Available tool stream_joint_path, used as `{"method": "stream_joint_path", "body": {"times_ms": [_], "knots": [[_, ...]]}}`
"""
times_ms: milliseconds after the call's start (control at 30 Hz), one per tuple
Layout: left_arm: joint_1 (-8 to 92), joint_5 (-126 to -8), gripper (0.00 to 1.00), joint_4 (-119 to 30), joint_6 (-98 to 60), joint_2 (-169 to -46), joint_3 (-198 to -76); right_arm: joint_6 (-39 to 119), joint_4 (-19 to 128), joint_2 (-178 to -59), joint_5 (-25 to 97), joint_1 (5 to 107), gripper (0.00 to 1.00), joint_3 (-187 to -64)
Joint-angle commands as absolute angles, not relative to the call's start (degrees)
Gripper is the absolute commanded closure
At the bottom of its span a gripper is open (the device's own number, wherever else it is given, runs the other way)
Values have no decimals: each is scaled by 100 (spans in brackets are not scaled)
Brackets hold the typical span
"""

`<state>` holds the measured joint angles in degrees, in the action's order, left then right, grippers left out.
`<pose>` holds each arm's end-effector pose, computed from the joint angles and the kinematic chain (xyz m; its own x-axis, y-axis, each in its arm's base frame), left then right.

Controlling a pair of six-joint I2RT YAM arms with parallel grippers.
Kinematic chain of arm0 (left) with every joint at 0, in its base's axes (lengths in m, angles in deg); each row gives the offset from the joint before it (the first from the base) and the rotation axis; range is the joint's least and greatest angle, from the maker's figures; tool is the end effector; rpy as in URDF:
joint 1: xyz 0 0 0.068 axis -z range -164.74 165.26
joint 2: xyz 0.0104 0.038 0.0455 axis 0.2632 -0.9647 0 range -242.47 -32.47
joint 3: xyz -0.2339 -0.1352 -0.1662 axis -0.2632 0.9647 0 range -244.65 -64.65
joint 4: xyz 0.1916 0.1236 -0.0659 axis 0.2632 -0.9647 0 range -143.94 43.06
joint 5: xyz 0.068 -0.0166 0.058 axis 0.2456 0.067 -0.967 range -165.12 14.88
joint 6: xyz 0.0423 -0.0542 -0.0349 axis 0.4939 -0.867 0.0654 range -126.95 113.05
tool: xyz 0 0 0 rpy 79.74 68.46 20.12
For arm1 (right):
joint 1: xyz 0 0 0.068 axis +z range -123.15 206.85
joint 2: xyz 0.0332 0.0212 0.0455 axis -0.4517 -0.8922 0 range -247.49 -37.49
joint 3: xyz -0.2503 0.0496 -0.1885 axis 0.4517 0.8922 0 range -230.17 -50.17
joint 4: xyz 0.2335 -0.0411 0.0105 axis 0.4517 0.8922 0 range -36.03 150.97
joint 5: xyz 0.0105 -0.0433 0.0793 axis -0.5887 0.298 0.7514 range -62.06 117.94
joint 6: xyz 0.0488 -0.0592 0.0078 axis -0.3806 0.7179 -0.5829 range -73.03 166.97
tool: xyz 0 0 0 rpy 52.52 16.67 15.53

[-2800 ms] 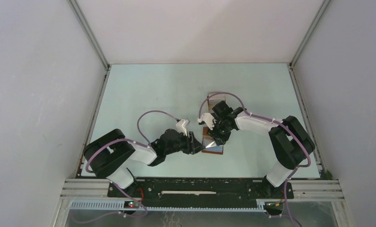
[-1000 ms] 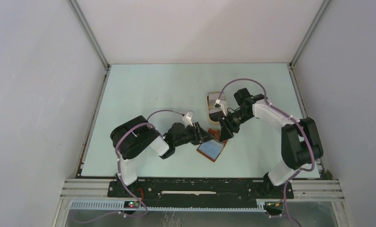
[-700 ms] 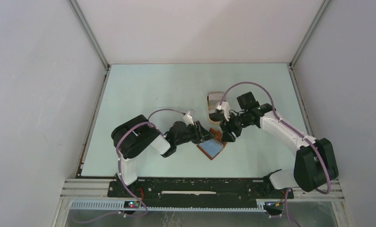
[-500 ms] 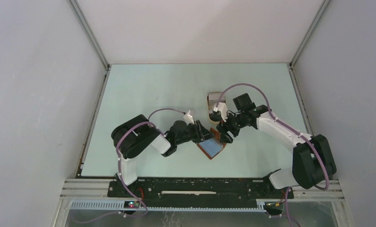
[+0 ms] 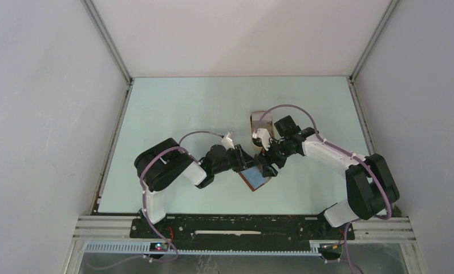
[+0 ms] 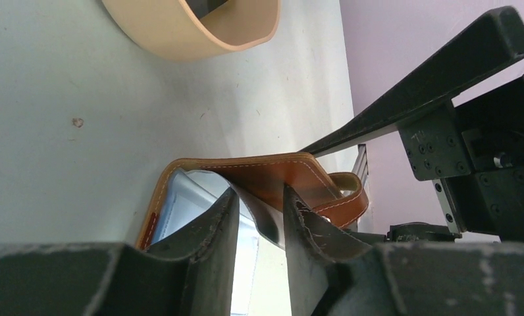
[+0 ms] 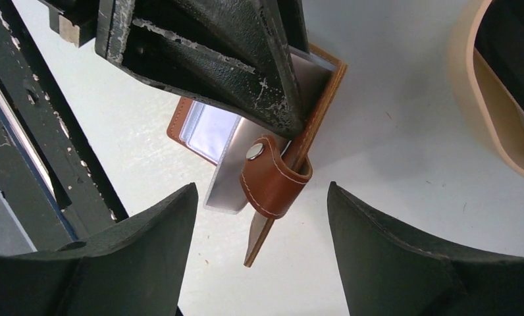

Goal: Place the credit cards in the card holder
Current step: Open the card holder at the center of the board.

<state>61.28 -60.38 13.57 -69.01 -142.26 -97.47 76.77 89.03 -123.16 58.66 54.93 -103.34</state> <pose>0.2410 -0.2740 0.1659 -0.8567 -0.3425 -0.3856 0.2315 0.4127 -0.8810 0.2167 0.1536 0.2346 -0.4210 -0.7089 -0.5658 -0.9057 0.3623 0.2200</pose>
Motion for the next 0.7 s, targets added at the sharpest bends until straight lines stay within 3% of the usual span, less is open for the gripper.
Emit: {"method": "stream_joint_path", "body": {"times_ms": [0,433,533,667], "knots": [[6100,-6212,66,1468,-7037,-14030,-9973,7522,8996,-12263,6035,5511,18,-10460],[6223,-6455,69,1241,-7070,-13877,-10123,7167,8726,-12229,5032,5923,16,-10495],[6239,-6454,69,1231,-7075,-13905,-10155,7095,8644,-12242,4798,5928,21,-10492],[6245,-6458,69,1238,-7053,-13936,-10186,7011,8649,-12327,4773,5853,38,-10517]]}}
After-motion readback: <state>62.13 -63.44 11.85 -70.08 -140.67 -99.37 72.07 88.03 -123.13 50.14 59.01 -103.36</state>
